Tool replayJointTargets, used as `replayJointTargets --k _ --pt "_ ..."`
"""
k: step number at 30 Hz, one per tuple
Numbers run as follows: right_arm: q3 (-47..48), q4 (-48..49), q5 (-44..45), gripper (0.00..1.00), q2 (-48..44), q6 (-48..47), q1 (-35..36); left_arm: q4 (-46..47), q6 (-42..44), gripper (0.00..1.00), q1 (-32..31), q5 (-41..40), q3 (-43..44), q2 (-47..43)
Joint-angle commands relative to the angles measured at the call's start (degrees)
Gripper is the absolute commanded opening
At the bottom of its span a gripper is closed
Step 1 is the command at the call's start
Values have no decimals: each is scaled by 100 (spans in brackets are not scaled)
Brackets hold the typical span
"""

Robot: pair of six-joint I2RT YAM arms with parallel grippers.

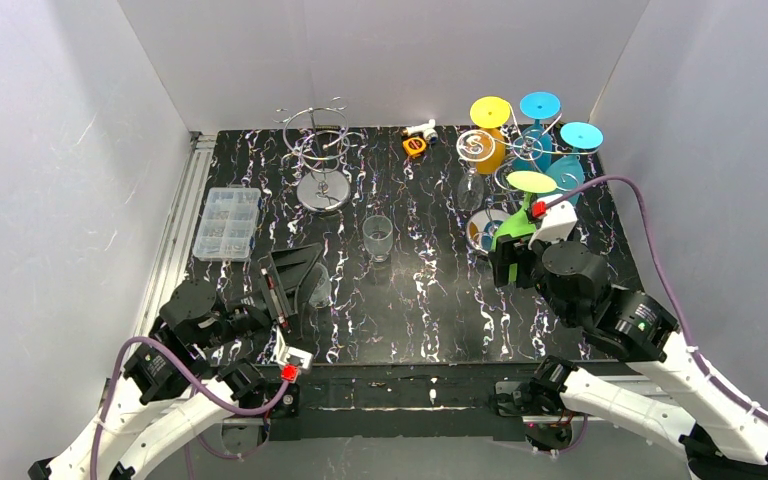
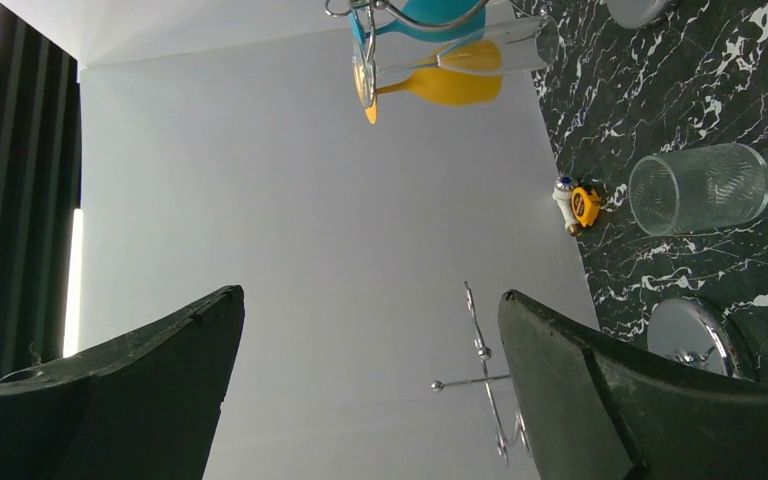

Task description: Place the wine glass upside down on the wine glass rack

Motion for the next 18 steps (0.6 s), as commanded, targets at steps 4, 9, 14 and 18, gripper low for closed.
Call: replayJointTargets --k 4,9,14,18 --pt "-205 718 1035 70 52 -582 14 282 -386 98 0 -95 -29 80" --pt "-482 1077 1282 71 108 -770 7 349 -467 98 3 -134 -28 96" --pt "-592 1490 1203 69 87 -857 7 357 -493 98 1 -170 -34 88" --pt "-481 1478 1172 69 366 -910 -9 381 -522 98 -2 -220 -38 88"
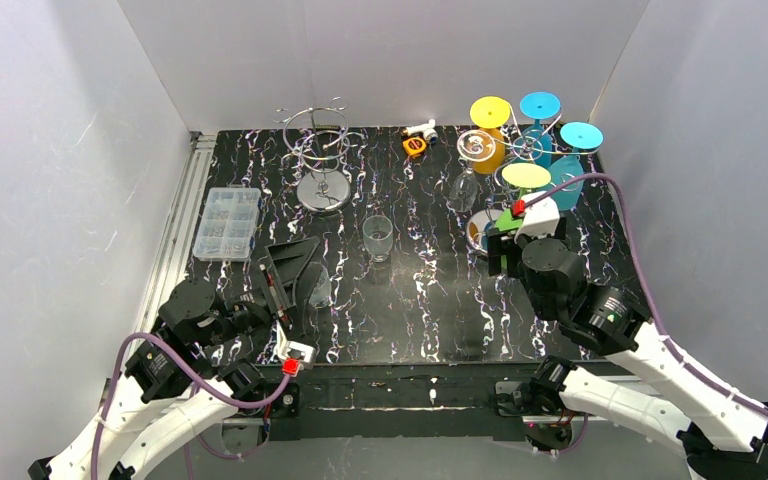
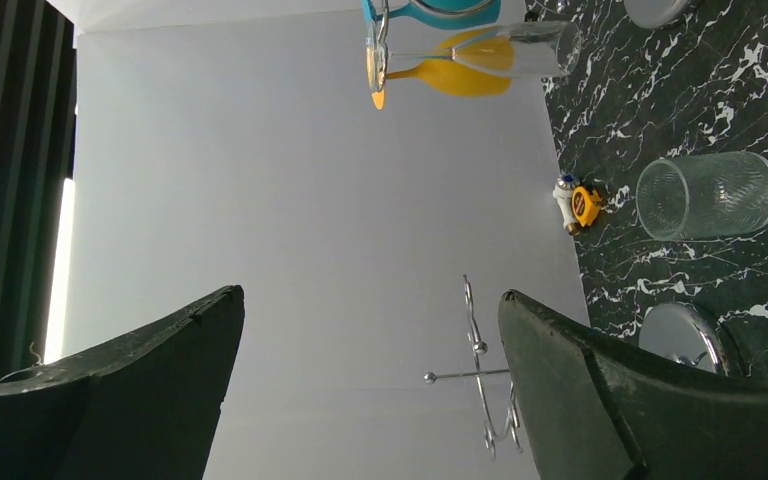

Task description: Place the wine glass upside down on the wine glass rack

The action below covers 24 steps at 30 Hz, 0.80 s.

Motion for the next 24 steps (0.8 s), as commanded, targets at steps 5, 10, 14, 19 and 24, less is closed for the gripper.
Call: replayJointTargets --k 5,10,14,19,24 --pt "193 571 -657 68 269 -191 -35 349 -429 98 0 -32 42 127" --pt "819 156 -2862 69 416 -365 -35 740 -2200 95 2 133 1139 1136" --pt "1487 -36 -4832 69 849 -265 -35 528 -3608 90 -1 699 2333 2097" --pt "1987 -1 -6138 68 1480 -87 -35 448 -4015 89 -17 1526 2874 2851" --pt "2010 337 -6311 68 1609 -52 -35 627 -4016 84 -46 1515 3065 3370"
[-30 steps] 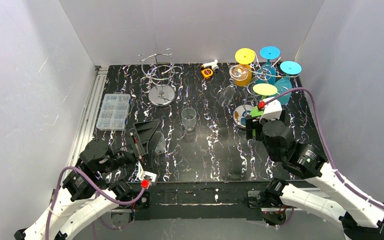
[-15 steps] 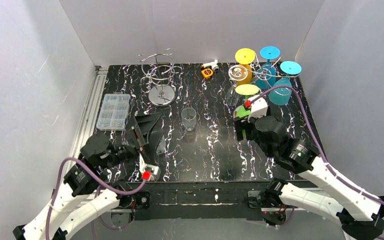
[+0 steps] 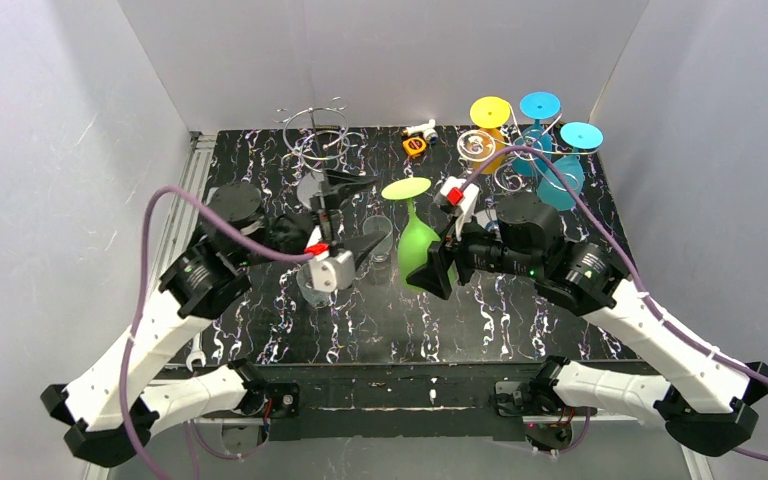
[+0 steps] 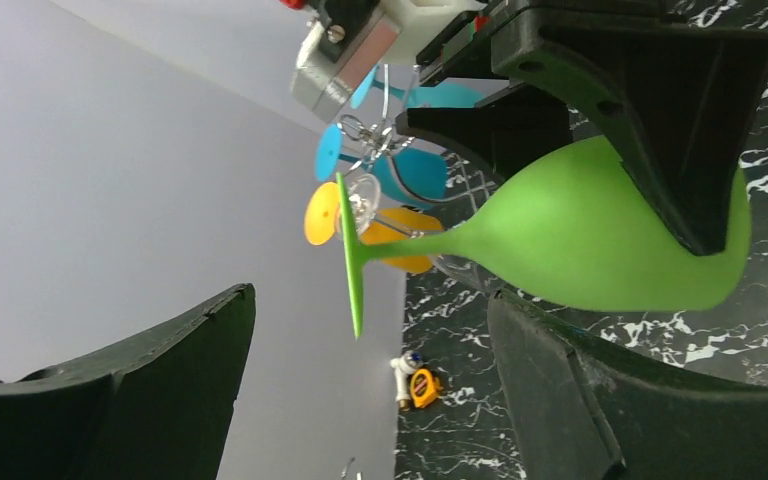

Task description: Place the wine glass upside down on the wine glass rack

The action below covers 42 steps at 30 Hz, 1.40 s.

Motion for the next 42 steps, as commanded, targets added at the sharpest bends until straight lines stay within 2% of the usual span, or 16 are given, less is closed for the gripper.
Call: replayJointTargets --k 1,7,9,14,16,19,22,26,29,30,31,33,34,35,38,42 --pt "212 374 -715 68 34 96 -2 96 -389 82 -37 335 268 363" --pt "70 593 -766 68 44 151 -2 95 -377 59 -46 107 207 534" --pt "35 607 -756 68 38 170 -2 104 -335 48 -47 32 178 561" --pt "-158 673 -459 70 -150 270 -2 336 -308 11 -63 -147 133 529" --pt "-322 735 -93 74 -306 378 -2 480 -239 3 -71 -222 46 479" --pt "-788 1056 463 85 -766 716 -2 517 -145 0 -77 -290 -25 398" --pt "-1185 1514 689 89 -1115 1031 -2 517 -58 0 -110 -305 -119 307" --pt "-1462 1915 619 91 -1220 1306 -2 517 38 0 -156 -280 -175 222" --pt "-1549 2150 439 85 -1156 1397 -2 495 70 0 -201 -282 -215 187" --pt "-1556 2164 431 82 -1155 1418 -2 485 86 5 -214 -265 -228 170" --pt "-1561 2140 492 77 -1178 1429 -2 470 89 27 -223 -239 -259 140" --pt "-1668 2050 920 71 -1415 1443 -2 448 102 45 -249 -220 -311 81" --pt "-1781 1999 1284 69 -1541 1446 -2 443 70 65 -251 -249 -335 45" --pt "-1909 1931 1682 68 -1816 1444 -2 398 42 81 -263 -296 -346 23" --pt "-2398 1568 2854 65 -2623 1461 -2 133 48 92 -267 -447 -353 -73" --pt "-2858 1038 4037 63 -3804 1396 -2 92 160 94 -273 -546 -562 -323"
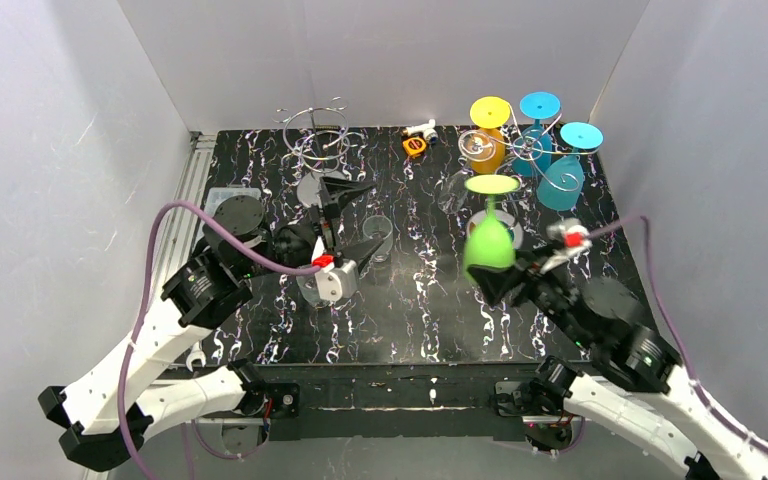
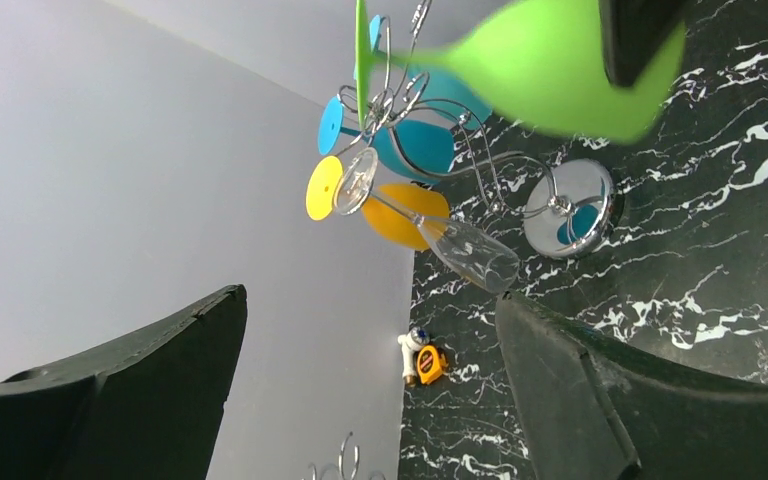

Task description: Place the wine glass upside down on the wine glass rack

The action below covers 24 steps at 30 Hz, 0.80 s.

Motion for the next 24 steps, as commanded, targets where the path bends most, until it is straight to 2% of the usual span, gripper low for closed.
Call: replayJointTargets --k 1,4,9,17,24 --pt "-345 -374 1873 63 -1130 -35 -24 -157 88 95 -36 -134 -191 -365" --pt "-396 -694 2285 64 -1348 -106 -15 -211 105 95 -30 -198 -256 -441" --pt "-347 -764 2702 63 -909 -143 -6 -247 121 95 -34 -221 -344 -500" --pt "-469 -296 3454 66 -696 -374 -6 -333 217 95 -31 -279 -417 -590" --pt "-428 212 3622 67 -210 -596 -6 -375 268 95 -29 -298 -456 -636"
